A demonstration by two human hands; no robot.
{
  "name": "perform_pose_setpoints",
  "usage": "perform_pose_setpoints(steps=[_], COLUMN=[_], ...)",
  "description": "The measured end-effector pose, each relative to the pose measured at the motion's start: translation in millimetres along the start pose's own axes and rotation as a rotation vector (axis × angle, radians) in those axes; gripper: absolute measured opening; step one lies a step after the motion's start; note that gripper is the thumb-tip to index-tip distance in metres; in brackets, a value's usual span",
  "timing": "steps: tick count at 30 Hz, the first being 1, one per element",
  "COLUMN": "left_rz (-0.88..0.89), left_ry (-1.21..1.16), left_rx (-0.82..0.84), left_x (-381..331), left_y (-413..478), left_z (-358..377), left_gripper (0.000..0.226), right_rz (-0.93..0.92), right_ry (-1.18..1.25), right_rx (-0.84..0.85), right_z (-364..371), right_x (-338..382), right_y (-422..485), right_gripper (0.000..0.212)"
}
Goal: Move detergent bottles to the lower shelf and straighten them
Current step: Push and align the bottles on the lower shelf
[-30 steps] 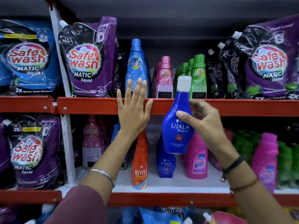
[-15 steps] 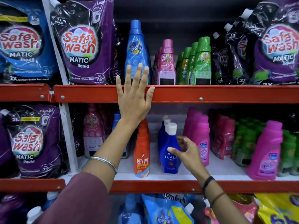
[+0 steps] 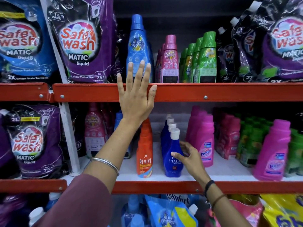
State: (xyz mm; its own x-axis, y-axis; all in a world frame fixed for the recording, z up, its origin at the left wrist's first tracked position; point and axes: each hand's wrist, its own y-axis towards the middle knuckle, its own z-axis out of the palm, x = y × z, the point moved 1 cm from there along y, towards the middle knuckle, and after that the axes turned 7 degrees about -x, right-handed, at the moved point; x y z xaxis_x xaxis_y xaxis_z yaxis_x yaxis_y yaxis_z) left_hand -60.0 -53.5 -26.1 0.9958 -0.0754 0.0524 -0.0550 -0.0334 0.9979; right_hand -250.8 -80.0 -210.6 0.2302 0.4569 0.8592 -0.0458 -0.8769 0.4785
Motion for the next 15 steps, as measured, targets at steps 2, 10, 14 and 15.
perform_pose_setpoints(steps=[2, 10, 14, 15], left_rz=[-0.014, -0.015, 0.001, 0.003], left_ry=[-0.013, -0.111, -0.144, -0.142], left_rx=[0.023, 0.070, 0.075, 0.074], left_x=[-1.4, -40.7, -66.5, -71.1], left_y=[0.1, 5.6, 9.4, 10.0], left_z=[-2.5, -7.5, -2.0, 0.1], left_gripper=[0.062, 0.063, 0.061, 0.061], right_rz=[-0.011, -0.059, -0.183, -0.230], right_ry=[-0.007, -0.017, -0.091, -0.120], right_rx=[-0.005, -0.128, -0.386, -0.473], right_z=[0.8, -39.1, -91.4, -106.9], right_x=[1.8, 6.8, 7.6, 7.2], right_y=[-2.4, -6.7, -7.2, -6.4], right_gripper=[0.048, 0.047, 0.037, 0.035])
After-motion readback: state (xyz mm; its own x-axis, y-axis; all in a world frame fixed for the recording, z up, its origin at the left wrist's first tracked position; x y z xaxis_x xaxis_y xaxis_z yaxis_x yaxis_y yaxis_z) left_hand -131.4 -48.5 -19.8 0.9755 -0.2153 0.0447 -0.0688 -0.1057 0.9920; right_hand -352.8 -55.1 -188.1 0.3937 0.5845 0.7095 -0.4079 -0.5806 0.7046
